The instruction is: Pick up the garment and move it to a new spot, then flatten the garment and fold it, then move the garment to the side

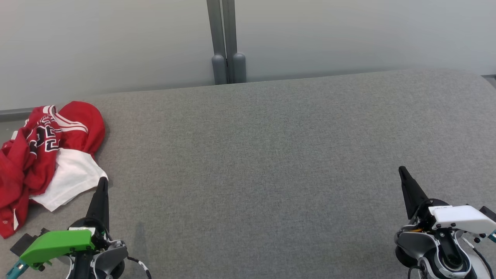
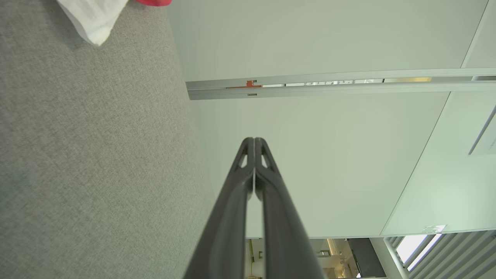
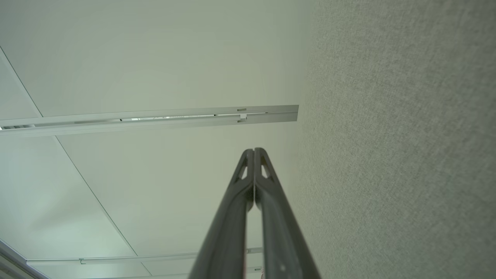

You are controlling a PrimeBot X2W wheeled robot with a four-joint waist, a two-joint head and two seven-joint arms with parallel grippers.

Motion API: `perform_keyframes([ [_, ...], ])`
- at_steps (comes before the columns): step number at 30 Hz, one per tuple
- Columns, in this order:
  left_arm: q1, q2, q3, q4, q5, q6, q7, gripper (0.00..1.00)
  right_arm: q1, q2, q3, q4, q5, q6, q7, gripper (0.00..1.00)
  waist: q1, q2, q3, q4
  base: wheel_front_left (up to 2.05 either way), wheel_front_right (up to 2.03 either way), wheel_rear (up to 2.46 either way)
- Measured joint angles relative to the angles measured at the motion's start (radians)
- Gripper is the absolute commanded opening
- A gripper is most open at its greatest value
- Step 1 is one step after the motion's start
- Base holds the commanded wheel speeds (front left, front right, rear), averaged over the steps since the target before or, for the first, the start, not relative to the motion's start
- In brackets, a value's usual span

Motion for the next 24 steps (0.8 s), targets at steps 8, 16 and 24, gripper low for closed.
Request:
perform_keyframes([
  [8,0.0,0.0,0.0,0.0,0.0,0.0,0.0,0.0,0.0,0.0,0.0,0.0,0.0,0.0,0.0,0.0,0.0,0.0,0.0,0.0,0.0,0.0,0.0],
  [16,0.0,0.0,0.0,0.0,0.0,0.0,0.0,0.0,0.0,0.0,0.0,0.0,0.0,0.0,0.0,0.0,0.0,0.0,0.0,0.0,0.0,0.0,0.0],
  [24,0.0,0.0,0.0,0.0,0.0,0.0,0.0,0.0,0.0,0.0,0.0,0.0,0.0,0.0,0.0,0.0,0.0,0.0,0.0,0.0,0.0,0.0,0.0],
])
